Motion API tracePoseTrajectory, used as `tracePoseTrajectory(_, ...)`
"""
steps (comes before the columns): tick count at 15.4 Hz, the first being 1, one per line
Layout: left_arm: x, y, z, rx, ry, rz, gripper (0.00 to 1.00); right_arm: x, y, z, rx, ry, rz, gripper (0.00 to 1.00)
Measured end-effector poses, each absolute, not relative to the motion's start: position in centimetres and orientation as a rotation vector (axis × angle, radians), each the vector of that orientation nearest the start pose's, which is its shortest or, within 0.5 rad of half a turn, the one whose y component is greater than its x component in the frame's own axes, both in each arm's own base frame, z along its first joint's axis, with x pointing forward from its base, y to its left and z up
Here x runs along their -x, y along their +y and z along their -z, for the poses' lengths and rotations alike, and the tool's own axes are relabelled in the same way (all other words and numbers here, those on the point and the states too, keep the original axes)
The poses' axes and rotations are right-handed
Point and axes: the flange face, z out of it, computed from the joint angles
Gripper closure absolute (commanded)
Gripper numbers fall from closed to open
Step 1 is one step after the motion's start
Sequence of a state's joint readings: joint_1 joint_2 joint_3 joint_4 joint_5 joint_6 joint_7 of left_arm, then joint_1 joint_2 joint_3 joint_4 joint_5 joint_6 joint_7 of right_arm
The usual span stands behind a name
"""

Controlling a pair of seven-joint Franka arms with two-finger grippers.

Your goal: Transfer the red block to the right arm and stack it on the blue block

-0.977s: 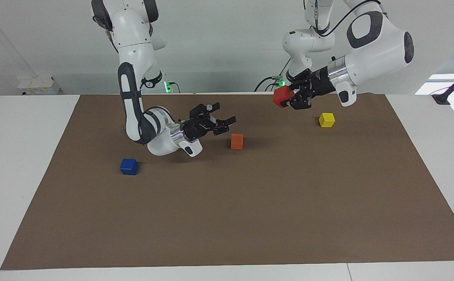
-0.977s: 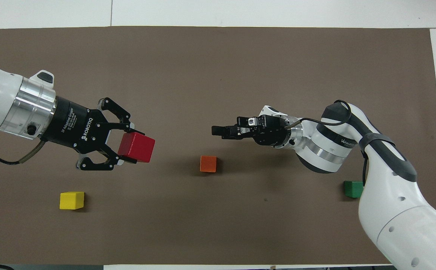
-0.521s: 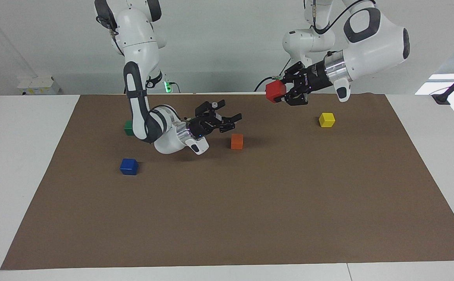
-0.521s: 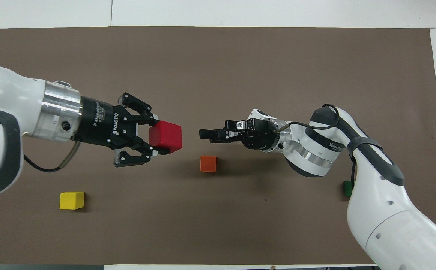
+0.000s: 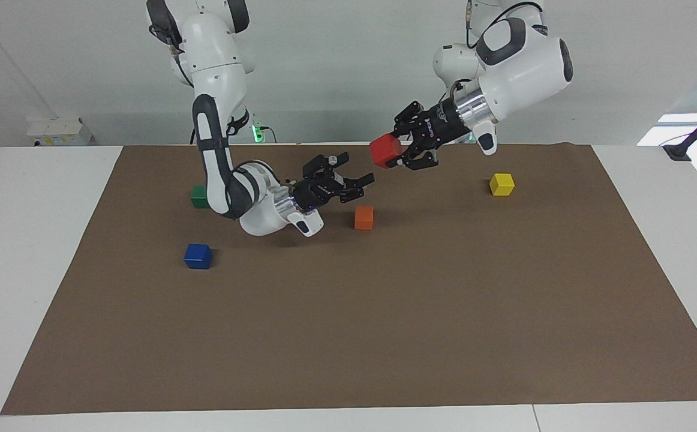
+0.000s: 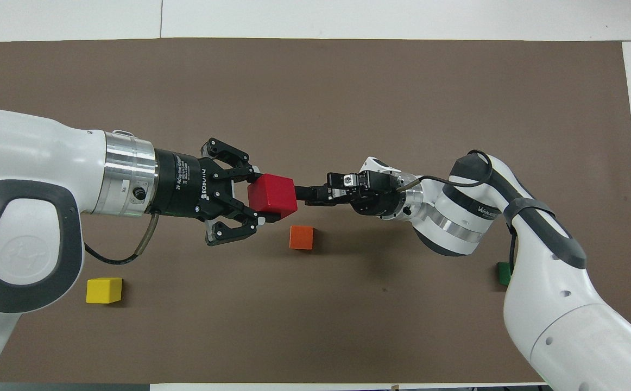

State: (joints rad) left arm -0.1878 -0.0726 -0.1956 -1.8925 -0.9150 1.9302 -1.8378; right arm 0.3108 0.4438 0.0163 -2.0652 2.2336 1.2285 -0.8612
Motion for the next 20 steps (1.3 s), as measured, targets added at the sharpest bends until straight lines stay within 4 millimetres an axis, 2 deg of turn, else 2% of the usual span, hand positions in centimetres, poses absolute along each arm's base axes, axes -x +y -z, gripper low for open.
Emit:
tracePoseTrajectory(4, -48.4, -28.8, -55.9, -1.639, 1.849, 0.928, 1.00, -53.4, 29.0, -33.4, 0.910, 0.047, -0.049, 0.00)
tracePoseTrajectory(7, -48.2, -28.6, -55.4, -1.627, 1.841, 0.912, 1.00, -53.6, 29.0, -33.5, 0.917, 0.047, -0.044, 0.00)
tracePoseTrajectory(10, -47.9, -28.8, -54.8, -1.581, 1.846, 0.884, 1.00, -53.7, 29.2, -33.6, 0.922, 0.047, -0.040, 0.08)
tracePoseTrajectory(11, -47.7, -29.0, -54.6, -1.575, 1.847, 0.879, 1.00, -53.8, 29.2, -33.6, 0.924, 0.046, -0.037, 0.15)
tracePoseTrajectory(12, -47.6, -29.2, -54.4, -1.571, 1.849, 0.875, 1.00, -53.9, 29.2, -33.7, 0.930, 0.047, -0.032, 0.27)
tracePoseTrajectory(13, -47.5, -29.2, -54.3, -1.565, 1.850, 0.867, 1.00, -54.0, 29.3, -33.6, 0.936, 0.047, -0.024, 0.43)
tracePoseTrajectory(14, -47.6, -29.1, -54.2, -1.555, 1.854, 0.858, 1.00, -54.0, 29.3, -33.7, 0.939, 0.043, -0.014, 0.79)
tracePoseTrajectory(15, -47.6, -29.1, -54.2, -1.544, 1.855, 0.854, 1.00, -54.1, 29.4, -33.6, 0.947, 0.043, -0.003, 1.00)
tracePoseTrajectory(20, -47.7, -28.9, -54.2, -1.514, 1.852, 0.845, 1.00, -54.5, 29.5, -33.7, 0.968, 0.053, 0.015, 1.00)
